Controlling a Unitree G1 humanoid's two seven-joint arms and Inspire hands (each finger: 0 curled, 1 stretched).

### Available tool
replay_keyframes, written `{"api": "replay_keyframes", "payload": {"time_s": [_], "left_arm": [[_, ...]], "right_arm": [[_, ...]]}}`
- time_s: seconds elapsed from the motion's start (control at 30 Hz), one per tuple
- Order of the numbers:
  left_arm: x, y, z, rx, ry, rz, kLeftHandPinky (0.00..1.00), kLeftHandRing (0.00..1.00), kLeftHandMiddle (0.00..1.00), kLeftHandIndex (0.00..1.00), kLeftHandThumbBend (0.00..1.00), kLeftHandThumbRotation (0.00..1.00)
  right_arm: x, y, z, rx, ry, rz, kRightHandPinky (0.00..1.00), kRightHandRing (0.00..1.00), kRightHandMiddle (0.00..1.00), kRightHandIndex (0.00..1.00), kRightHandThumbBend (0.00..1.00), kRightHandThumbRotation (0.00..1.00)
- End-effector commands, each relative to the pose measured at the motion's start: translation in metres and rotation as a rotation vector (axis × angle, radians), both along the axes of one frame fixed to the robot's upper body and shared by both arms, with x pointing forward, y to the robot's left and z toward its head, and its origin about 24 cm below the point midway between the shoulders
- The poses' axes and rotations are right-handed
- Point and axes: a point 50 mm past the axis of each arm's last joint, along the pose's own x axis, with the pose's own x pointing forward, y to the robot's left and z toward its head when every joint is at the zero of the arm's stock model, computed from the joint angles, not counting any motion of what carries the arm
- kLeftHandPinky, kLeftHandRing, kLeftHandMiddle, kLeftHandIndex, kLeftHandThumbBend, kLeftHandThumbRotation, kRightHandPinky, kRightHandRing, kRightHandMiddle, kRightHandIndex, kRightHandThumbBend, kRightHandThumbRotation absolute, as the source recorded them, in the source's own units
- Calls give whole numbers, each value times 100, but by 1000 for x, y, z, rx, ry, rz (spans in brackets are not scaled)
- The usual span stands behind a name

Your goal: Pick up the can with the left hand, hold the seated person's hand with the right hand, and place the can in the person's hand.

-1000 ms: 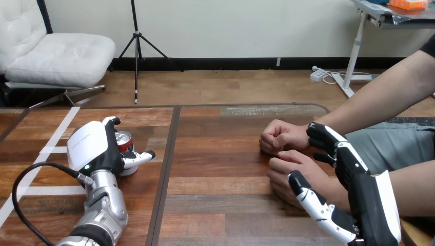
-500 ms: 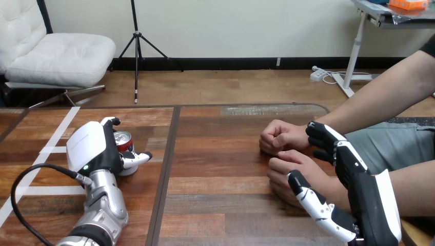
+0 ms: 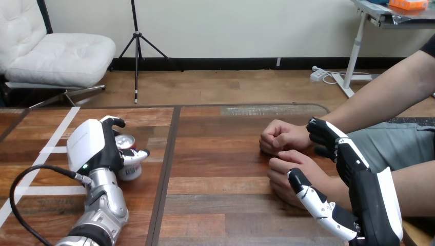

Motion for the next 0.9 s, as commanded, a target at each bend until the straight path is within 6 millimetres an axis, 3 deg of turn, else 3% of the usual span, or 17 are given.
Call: {"api": "replay_keyframes", "payload": {"time_s": [0.0, 0.87], "left_arm": [[13, -6, 17, -32, -79, -20, 48, 47, 49, 66, 71, 0], [6, -5, 11, -24, -83, -25, 49, 47, 50, 64, 69, 0]], "right_arm": [[5, 2, 16, 8, -86, 14, 81, 85, 85, 84, 60, 41], [2, 1, 16, 9, -77, 12, 82, 85, 85, 85, 59, 40]]}}
